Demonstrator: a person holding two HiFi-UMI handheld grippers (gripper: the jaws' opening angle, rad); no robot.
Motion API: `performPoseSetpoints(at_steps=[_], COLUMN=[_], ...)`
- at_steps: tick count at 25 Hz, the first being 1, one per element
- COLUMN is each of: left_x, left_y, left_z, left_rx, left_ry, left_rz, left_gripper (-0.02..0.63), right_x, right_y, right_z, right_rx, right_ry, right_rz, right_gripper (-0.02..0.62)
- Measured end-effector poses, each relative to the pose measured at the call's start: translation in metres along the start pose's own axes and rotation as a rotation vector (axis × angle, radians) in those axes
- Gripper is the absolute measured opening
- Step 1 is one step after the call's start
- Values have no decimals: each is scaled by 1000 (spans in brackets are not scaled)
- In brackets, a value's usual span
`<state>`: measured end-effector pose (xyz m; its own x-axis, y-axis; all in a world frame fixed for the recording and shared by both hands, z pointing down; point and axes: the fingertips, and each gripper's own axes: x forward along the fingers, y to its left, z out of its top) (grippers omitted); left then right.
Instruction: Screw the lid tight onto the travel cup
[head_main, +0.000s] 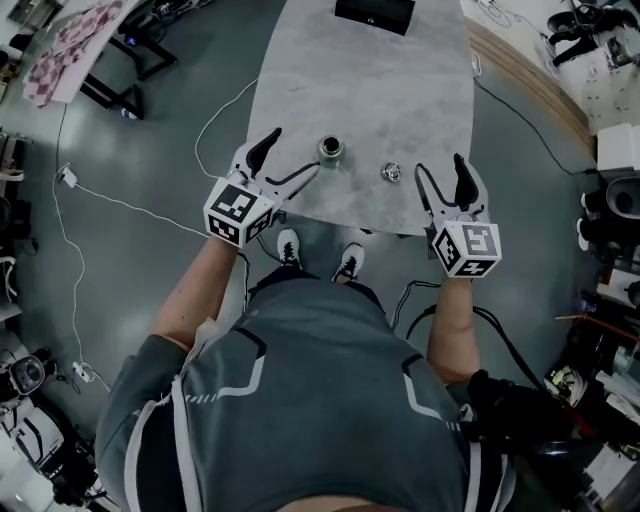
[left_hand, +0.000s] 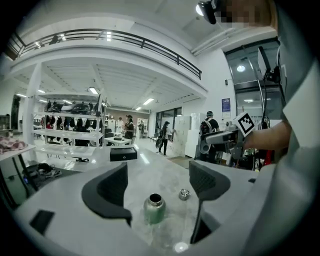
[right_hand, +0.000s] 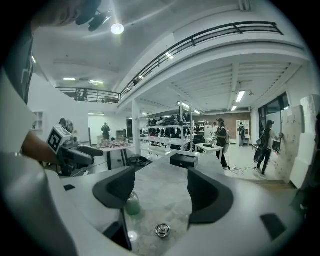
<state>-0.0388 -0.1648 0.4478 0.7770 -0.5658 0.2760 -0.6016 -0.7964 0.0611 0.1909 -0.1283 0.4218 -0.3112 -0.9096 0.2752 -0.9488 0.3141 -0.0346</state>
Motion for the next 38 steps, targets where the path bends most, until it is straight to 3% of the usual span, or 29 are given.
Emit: performPoseSetpoints(at_steps=[8,13,21,30,38], left_x=[21,40,68,108,143], left_y=[10,10,10,13,15], left_z=[-73,-121,-176,-211,-220], left_rx=[-46,-31,-54,-58,-25], left_ry=[59,128,192,241,262], left_rz=[13,5,21,30,-1], left_gripper=[388,388,388,393,393], right_x=[23,35,50,81,103], right_y=[-6,-4,-3,1,-6], right_z=[-82,-138,-215,-269,-283], right_rx=[50,73,83,92,78], right_ry=[124,202,300,370,447], right_rz=[-11,-9,4,18,5], right_gripper=[321,321,324,331,330])
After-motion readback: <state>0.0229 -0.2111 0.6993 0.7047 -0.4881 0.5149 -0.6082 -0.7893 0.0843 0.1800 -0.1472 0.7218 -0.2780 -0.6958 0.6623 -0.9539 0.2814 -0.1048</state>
